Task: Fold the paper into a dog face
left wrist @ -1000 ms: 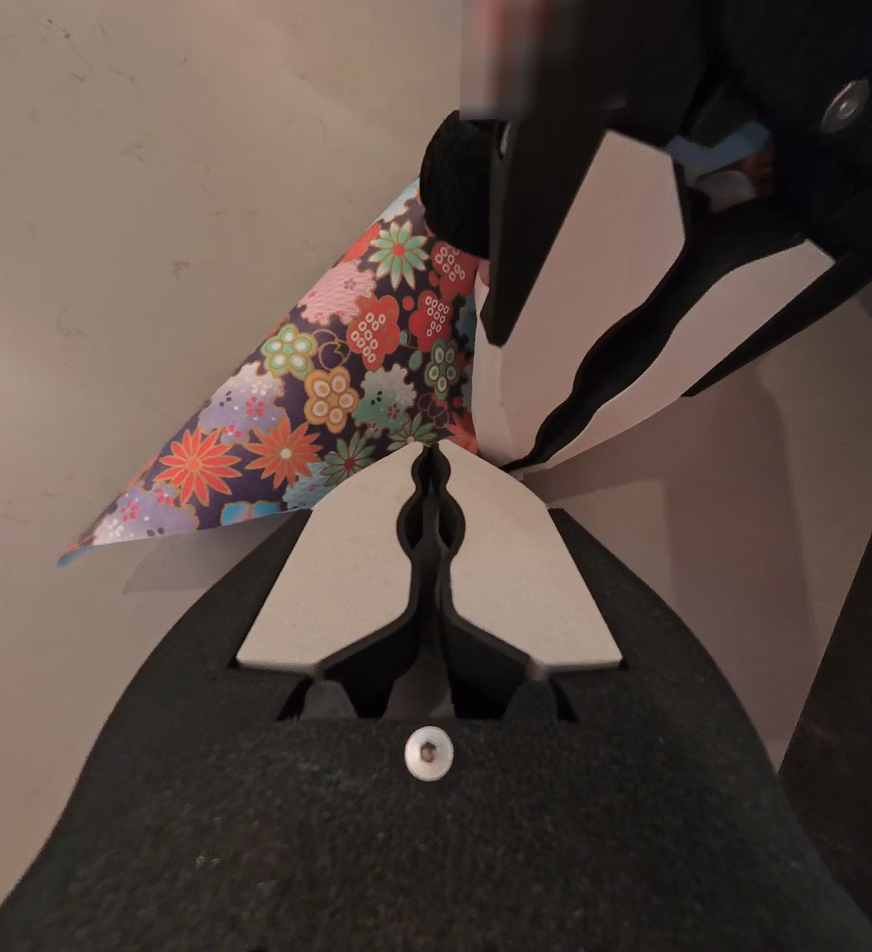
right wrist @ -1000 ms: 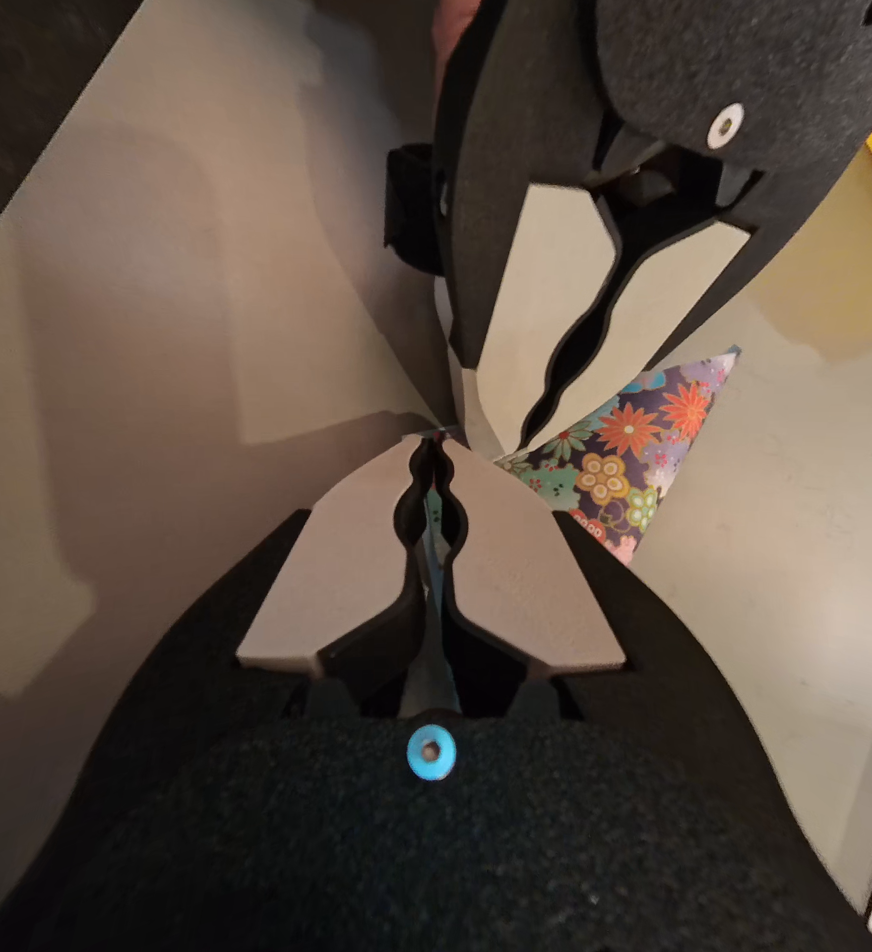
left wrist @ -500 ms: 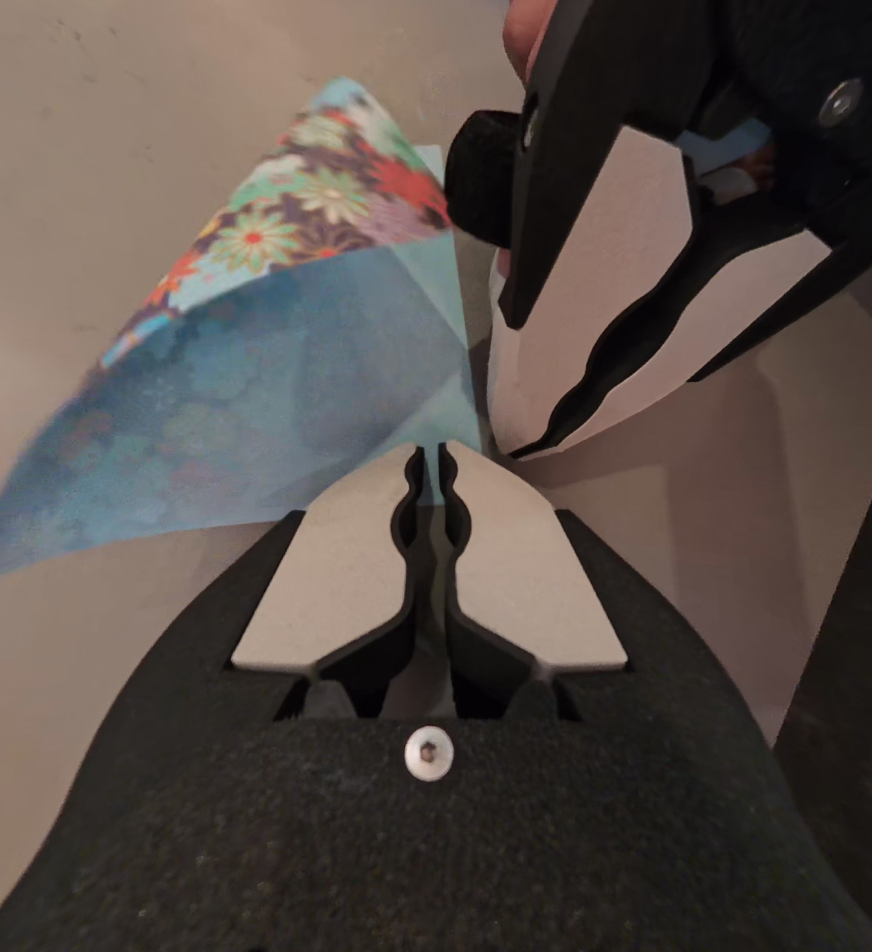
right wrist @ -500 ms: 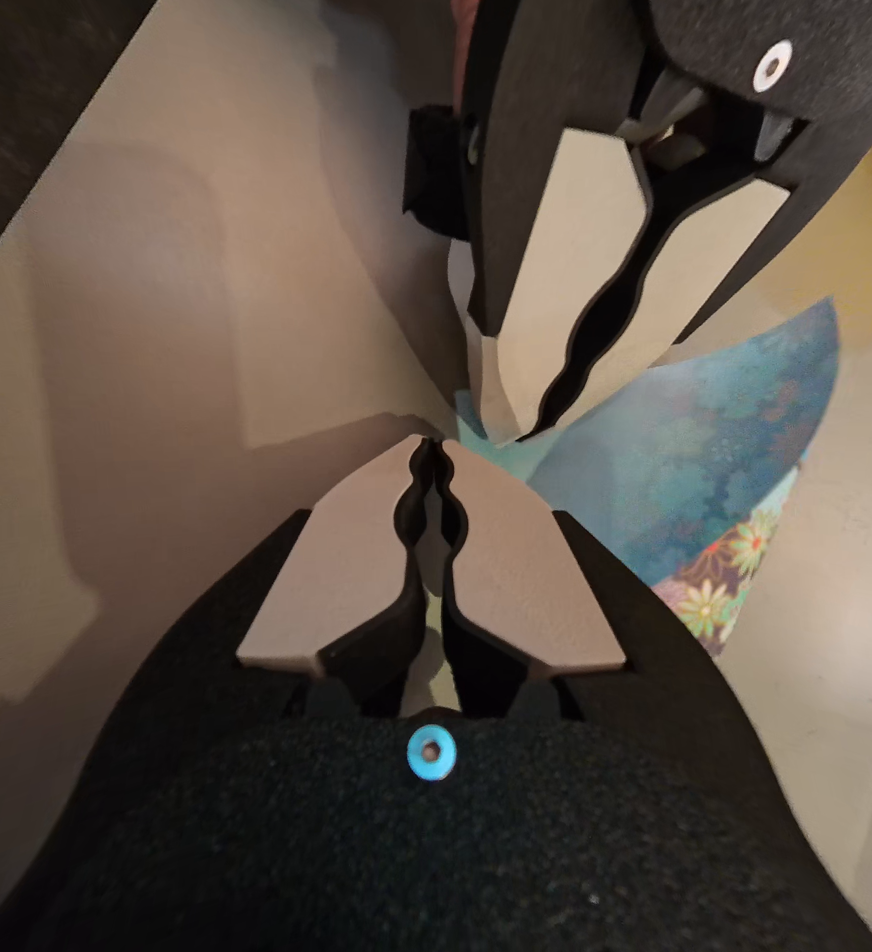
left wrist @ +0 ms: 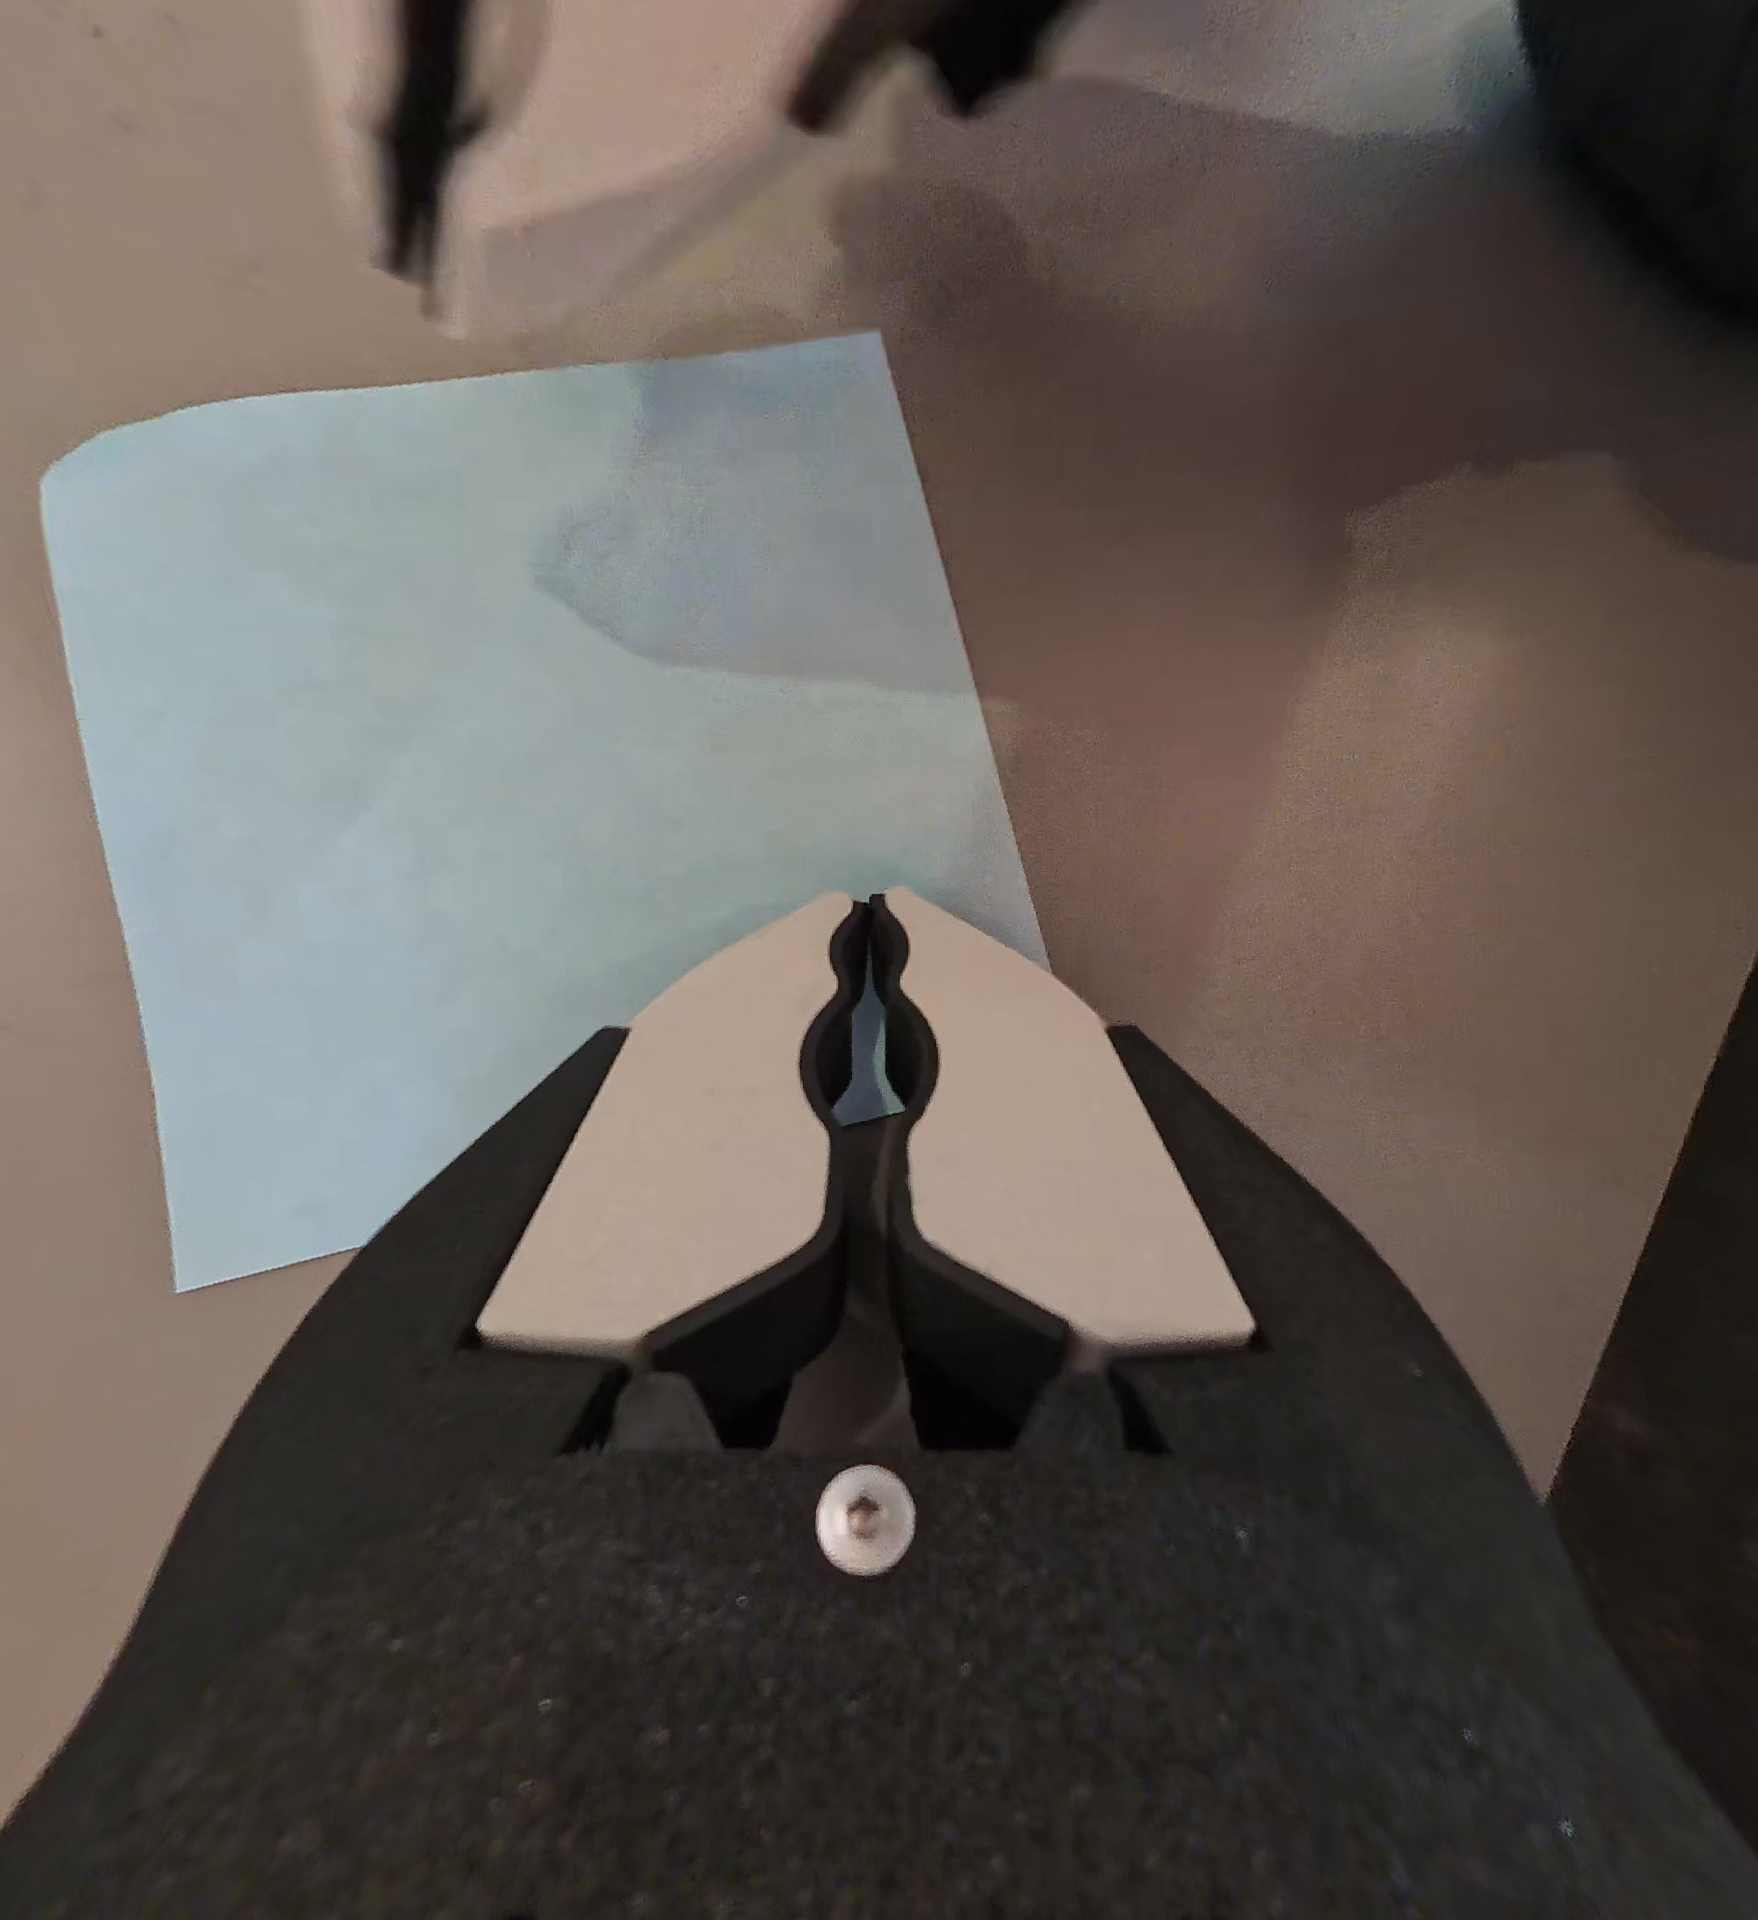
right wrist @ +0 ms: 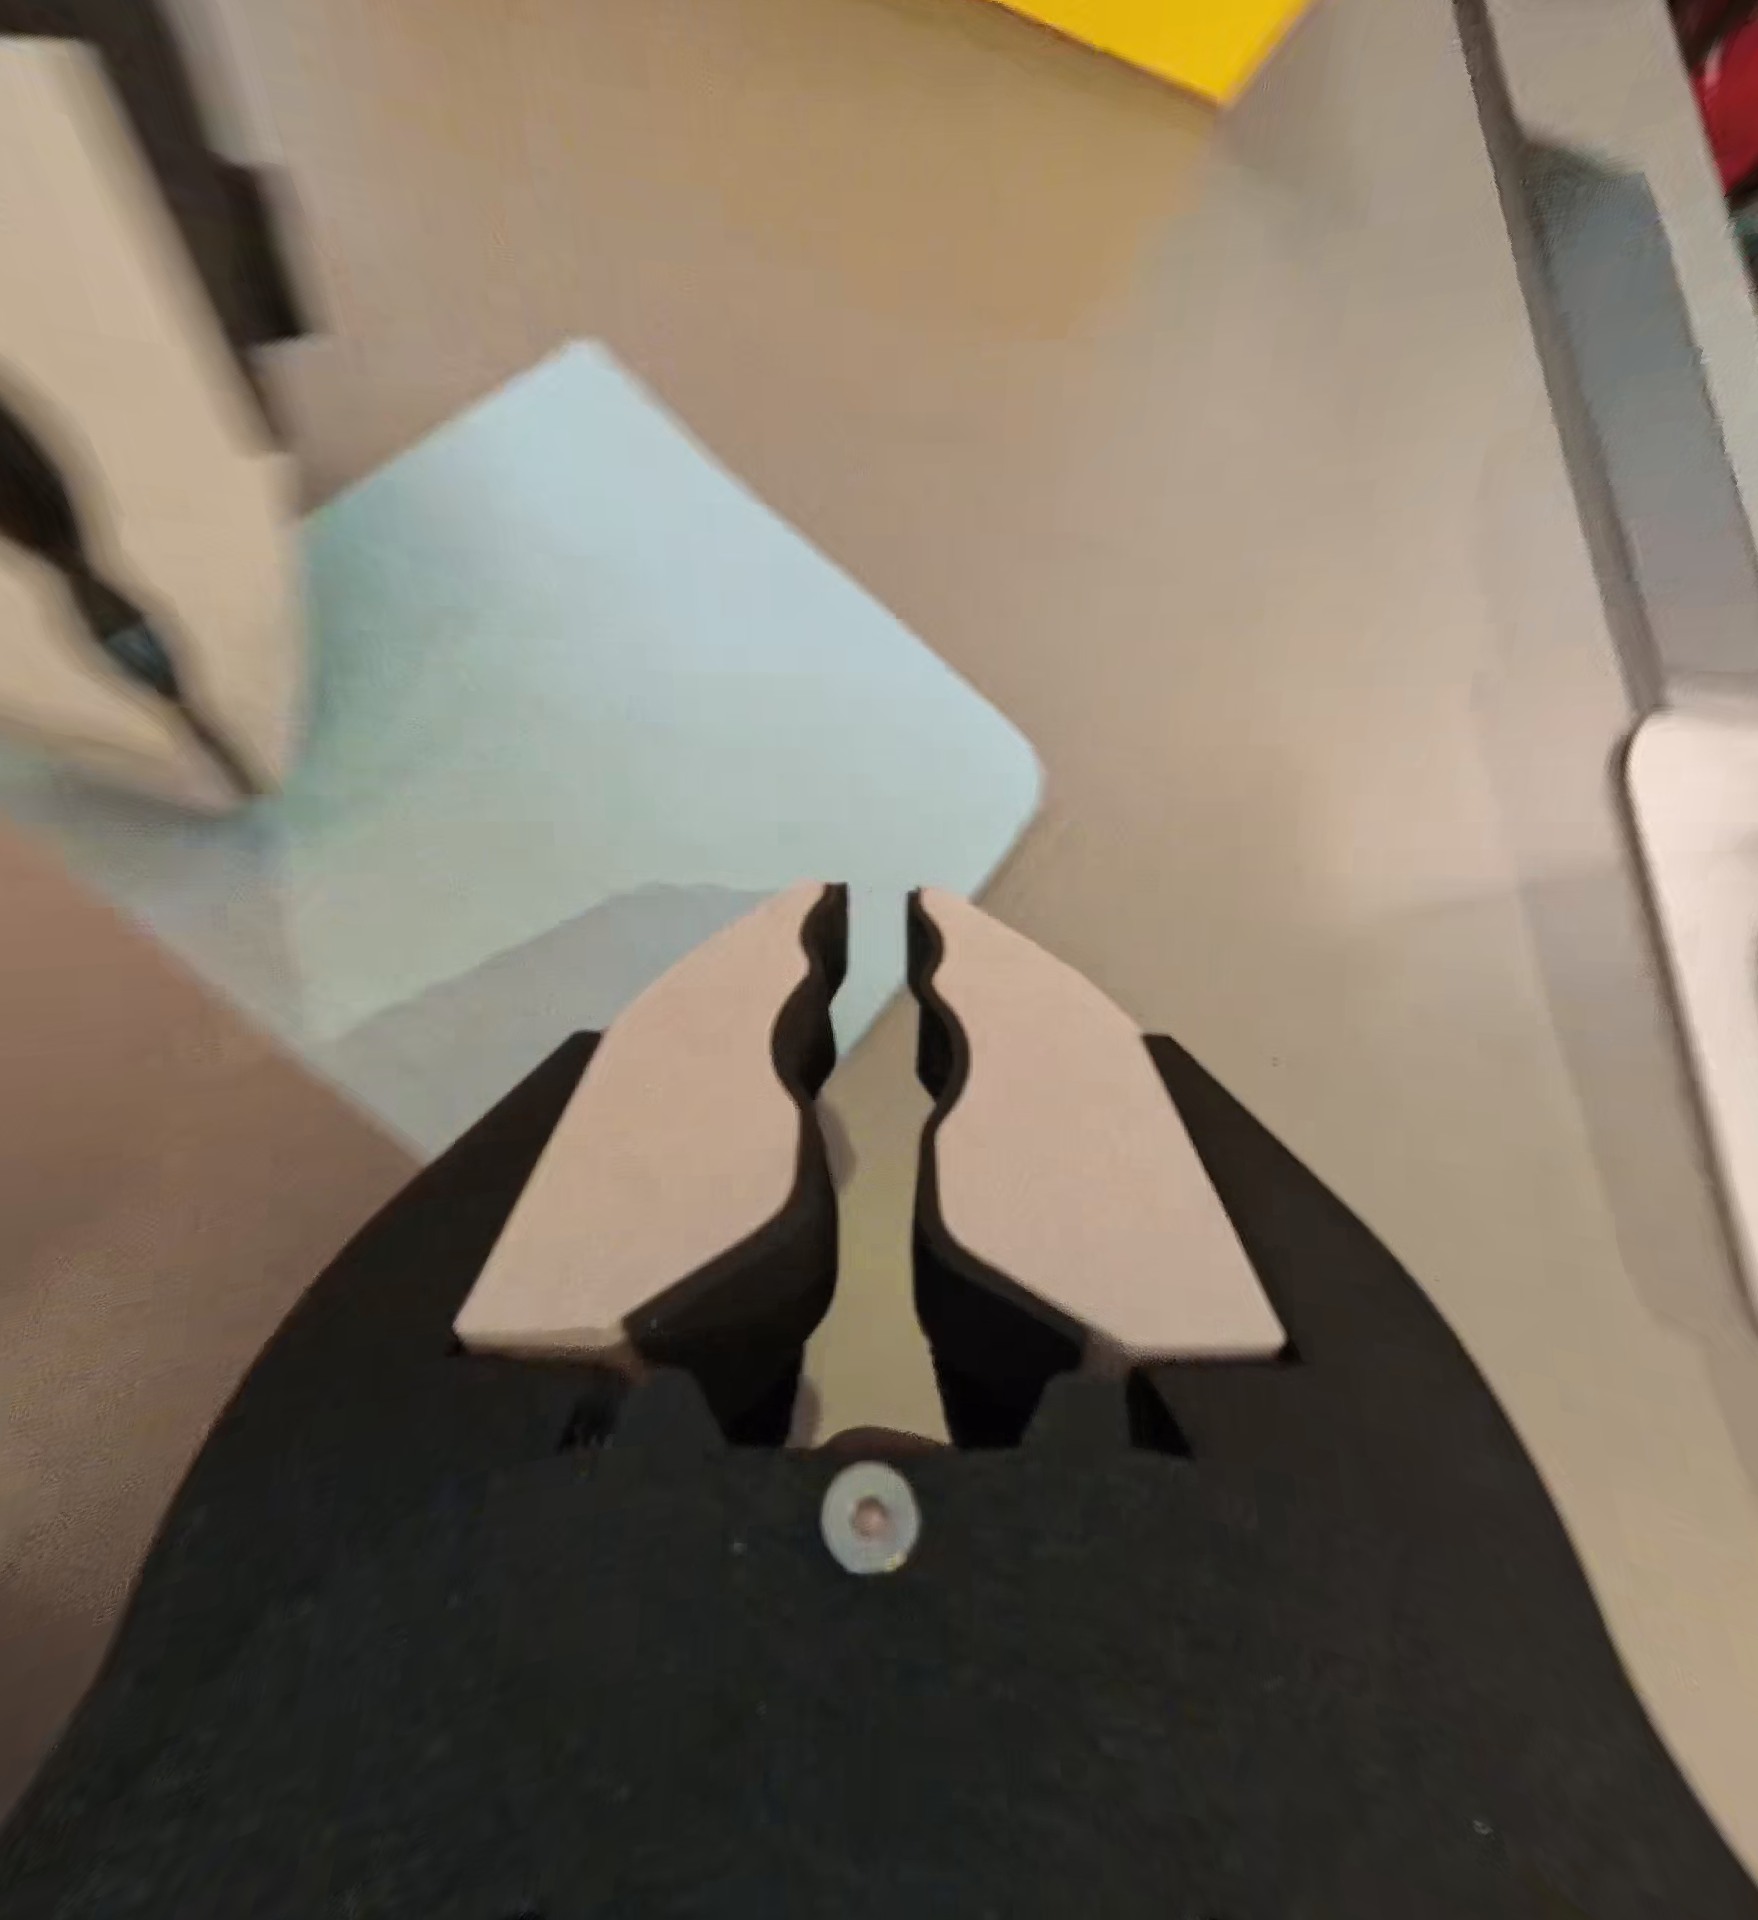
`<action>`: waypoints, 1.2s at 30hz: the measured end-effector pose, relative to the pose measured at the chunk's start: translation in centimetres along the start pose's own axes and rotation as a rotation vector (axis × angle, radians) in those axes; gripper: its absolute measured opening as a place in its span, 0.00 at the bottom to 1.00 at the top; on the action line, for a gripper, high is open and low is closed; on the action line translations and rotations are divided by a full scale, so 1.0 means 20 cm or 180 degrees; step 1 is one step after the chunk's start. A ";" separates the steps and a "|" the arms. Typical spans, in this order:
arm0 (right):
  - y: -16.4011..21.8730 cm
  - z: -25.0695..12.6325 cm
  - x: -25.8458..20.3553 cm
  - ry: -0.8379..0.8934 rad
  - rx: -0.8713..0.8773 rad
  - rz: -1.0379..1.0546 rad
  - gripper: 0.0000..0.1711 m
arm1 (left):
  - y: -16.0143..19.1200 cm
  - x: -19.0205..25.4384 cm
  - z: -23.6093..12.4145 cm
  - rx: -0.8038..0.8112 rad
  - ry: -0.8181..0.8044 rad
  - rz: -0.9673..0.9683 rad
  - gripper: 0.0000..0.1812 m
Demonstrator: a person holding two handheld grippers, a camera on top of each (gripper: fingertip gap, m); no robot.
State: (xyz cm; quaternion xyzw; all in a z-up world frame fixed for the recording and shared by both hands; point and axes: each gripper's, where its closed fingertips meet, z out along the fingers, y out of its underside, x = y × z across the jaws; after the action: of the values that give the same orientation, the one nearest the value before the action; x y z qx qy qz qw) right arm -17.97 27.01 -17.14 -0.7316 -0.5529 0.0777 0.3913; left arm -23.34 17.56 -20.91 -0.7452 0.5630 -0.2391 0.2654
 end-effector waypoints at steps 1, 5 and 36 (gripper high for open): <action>0.02 0.04 0.05 -0.0040 -0.0038 0.0295 0.07 | 0.00 0.00 0.00 0.0005 -0.0011 0.0022 0.00; 0.12 0.15 0.12 -0.0451 -0.0391 0.1401 0.26 | 0.00 0.01 0.00 -0.0026 -0.0062 0.0054 0.00; -0.35 0.29 -0.03 -0.3130 0.0285 0.3460 0.15 | 0.06 0.06 -0.05 -0.0106 0.0128 0.0392 0.00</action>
State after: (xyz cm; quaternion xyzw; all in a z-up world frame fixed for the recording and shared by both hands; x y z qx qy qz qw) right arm -26.58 29.97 -16.72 -0.7664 -0.2199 0.6026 0.0338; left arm -24.54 15.97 -20.98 -0.7085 0.6169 -0.2279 0.2559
